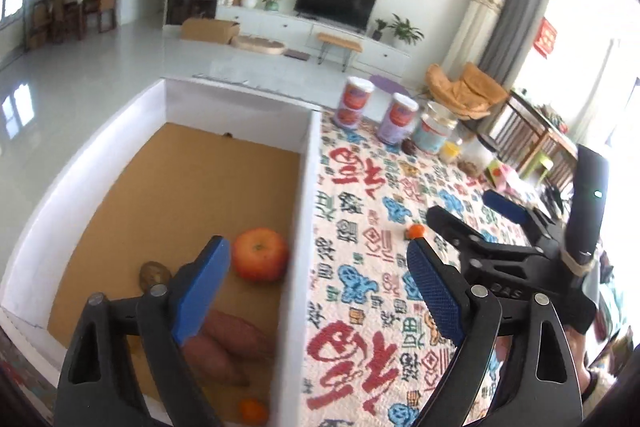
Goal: Organize fruits
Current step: 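Move both open tools back over the table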
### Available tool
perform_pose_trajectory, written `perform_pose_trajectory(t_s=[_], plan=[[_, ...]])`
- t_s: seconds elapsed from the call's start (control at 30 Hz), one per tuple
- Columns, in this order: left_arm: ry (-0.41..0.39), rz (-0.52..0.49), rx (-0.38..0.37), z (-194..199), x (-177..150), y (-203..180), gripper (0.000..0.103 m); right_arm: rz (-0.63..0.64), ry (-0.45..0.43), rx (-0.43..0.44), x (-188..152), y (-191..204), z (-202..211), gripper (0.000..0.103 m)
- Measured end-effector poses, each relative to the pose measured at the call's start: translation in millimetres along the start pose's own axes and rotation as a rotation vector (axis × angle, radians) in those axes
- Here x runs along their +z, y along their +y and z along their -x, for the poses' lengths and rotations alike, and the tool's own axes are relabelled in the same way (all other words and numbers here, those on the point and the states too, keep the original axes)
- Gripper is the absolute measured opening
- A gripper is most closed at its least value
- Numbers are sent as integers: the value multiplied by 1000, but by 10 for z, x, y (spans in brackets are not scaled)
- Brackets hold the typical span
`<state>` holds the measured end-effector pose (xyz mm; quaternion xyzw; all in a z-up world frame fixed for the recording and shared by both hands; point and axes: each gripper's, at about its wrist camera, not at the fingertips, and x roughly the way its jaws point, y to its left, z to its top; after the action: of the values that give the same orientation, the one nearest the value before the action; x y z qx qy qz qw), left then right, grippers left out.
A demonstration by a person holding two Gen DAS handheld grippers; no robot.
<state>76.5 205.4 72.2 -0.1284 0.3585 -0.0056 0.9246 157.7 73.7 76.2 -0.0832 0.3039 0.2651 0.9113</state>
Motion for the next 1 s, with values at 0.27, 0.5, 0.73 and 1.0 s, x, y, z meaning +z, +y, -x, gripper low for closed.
perform_pose_trajectory(t_s=[0.27, 0.5, 0.73, 1.0], plan=[[115, -213, 61, -675, -455, -1023, 91, -256, 258, -289, -1631, -1553, -67, 103], [139, -241, 142, -888, -556, -1090, 91, -361, 260, -355, -2139, -1864, 196, 103], [125, -195, 102, -1019, -555, -1022, 91, -380, 258, -346, -2119, -1897, 126, 103], [184, -178, 19, -1581, -762, -988, 91, -413, 259, -359, -2153, -1947, 150, 103]])
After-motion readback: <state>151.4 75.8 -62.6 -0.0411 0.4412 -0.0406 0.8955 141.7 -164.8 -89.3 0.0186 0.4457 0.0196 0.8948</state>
